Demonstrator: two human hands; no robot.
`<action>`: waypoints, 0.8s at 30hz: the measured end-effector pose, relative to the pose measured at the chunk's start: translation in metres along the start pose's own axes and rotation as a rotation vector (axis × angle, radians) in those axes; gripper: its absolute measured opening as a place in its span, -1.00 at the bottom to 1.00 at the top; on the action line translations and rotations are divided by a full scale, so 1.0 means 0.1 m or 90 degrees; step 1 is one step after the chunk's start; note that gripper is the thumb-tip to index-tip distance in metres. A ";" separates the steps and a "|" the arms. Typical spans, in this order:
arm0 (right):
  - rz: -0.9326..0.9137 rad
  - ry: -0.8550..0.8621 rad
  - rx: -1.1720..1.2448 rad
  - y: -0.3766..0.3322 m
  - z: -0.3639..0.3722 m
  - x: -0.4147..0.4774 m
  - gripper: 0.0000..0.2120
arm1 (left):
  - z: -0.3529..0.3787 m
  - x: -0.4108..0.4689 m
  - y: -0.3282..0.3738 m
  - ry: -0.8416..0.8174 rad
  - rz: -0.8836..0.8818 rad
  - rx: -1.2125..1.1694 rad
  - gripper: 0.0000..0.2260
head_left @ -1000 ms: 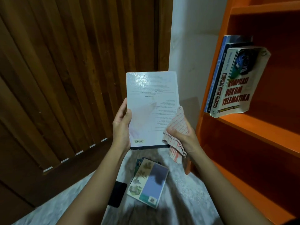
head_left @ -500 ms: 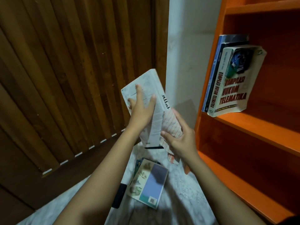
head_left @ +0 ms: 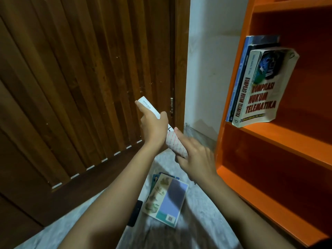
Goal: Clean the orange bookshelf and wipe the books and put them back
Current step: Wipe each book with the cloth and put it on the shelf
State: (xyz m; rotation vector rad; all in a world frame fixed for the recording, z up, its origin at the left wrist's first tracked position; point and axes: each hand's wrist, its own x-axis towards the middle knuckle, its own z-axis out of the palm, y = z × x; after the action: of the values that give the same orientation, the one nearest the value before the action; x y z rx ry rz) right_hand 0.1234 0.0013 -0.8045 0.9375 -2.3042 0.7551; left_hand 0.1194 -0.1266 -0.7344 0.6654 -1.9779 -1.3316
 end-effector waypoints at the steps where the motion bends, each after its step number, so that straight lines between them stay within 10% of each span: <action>1: -0.011 0.002 -0.037 -0.01 0.00 0.03 -0.30 | -0.02 0.03 -0.01 0.009 -0.005 -0.024 -0.30; 6: 0.016 0.081 -0.061 0.11 -0.08 0.09 -0.46 | -0.18 0.13 -0.10 -0.003 0.037 -0.204 -0.43; 12: 0.262 0.116 0.277 0.28 -0.16 0.17 -0.61 | -0.28 0.18 -0.09 -0.022 0.122 -0.336 -0.63; 24: 0.058 0.183 0.047 0.02 -0.30 1.02 -0.74 | -0.13 0.02 -0.04 -0.067 0.110 -0.404 -0.63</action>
State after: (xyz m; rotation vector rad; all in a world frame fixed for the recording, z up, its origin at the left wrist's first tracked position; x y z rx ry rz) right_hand 0.0667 -0.0224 -0.7174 0.7067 -2.0887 0.9519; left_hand 0.1276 -0.1373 -0.7339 0.1222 -1.5069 -1.7796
